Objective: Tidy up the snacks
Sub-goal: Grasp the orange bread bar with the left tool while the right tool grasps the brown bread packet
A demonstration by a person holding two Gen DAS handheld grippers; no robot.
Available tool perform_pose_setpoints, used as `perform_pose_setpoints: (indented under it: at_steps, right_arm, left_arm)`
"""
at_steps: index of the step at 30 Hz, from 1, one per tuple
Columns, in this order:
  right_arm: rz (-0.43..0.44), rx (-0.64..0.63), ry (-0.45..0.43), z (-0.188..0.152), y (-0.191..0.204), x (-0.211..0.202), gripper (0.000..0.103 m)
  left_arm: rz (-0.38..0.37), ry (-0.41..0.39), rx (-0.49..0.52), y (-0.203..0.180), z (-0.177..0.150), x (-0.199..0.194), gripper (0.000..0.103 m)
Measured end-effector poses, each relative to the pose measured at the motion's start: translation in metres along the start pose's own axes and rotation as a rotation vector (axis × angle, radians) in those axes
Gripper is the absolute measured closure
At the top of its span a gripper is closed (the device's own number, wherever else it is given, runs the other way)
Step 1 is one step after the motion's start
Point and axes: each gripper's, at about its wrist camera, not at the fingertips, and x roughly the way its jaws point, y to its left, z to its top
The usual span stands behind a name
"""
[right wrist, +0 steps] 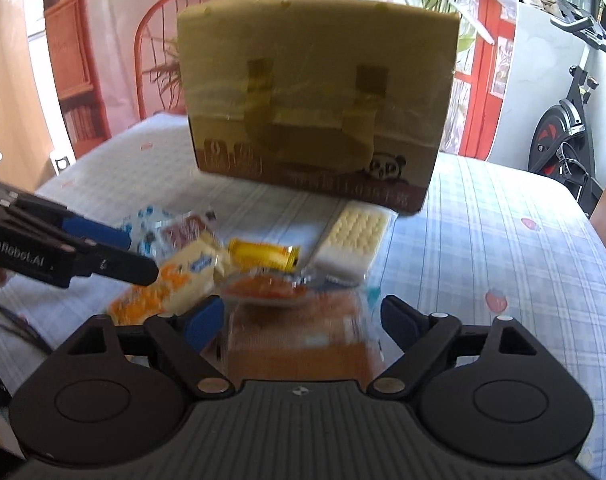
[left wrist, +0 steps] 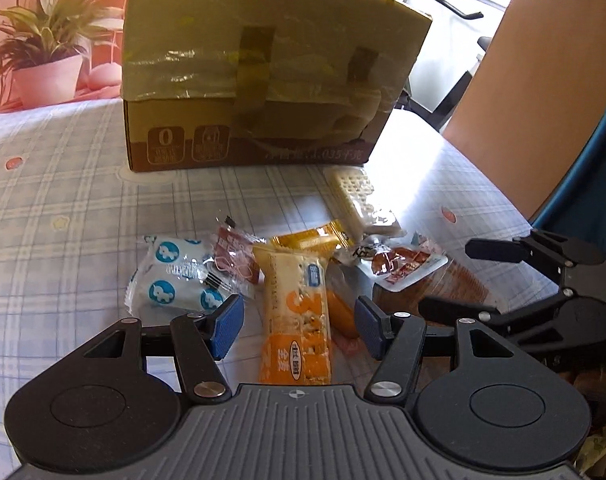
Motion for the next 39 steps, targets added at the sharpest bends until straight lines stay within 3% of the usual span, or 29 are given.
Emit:
perform_pose_setpoints:
  at_steps: [24, 26, 27, 28, 35, 39]
  right_arm:
    - [-0.001, 0.051, 0.049, -0.015, -0.005, 0.016, 0.010]
    - [0.004, 0.059, 0.051, -0.015, -0.005, 0.019, 0.011]
    - [0.007, 0.058, 0.050, -0.014, -0.005, 0.020, 0.011]
    - [0.010, 0.054, 0.050, -0.014, -0.005, 0.020, 0.012]
    - [0.020, 0.062, 0.050, -0.012, -0.007, 0.019, 0.024]
    - [0.014, 0.047, 0.053, -0.011, -0.007, 0.015, 0.025]
  left_arm:
    - [-0.006, 0.087, -0.037, -0.005, -0.014, 0.024, 0.041]
    - [-0.006, 0.088, -0.035, -0.005, -0.014, 0.025, 0.044]
    - [-0.005, 0.086, -0.035, -0.005, -0.014, 0.026, 0.056]
    - [0.003, 0.081, -0.030, -0.004, -0.015, 0.026, 0.060]
    - [-0.008, 0.023, -0.059, 0.002, -0.014, 0.017, 0.062]
    - [-0.014, -0.021, -0.045, 0.001, -0.011, 0.008, 0.062]
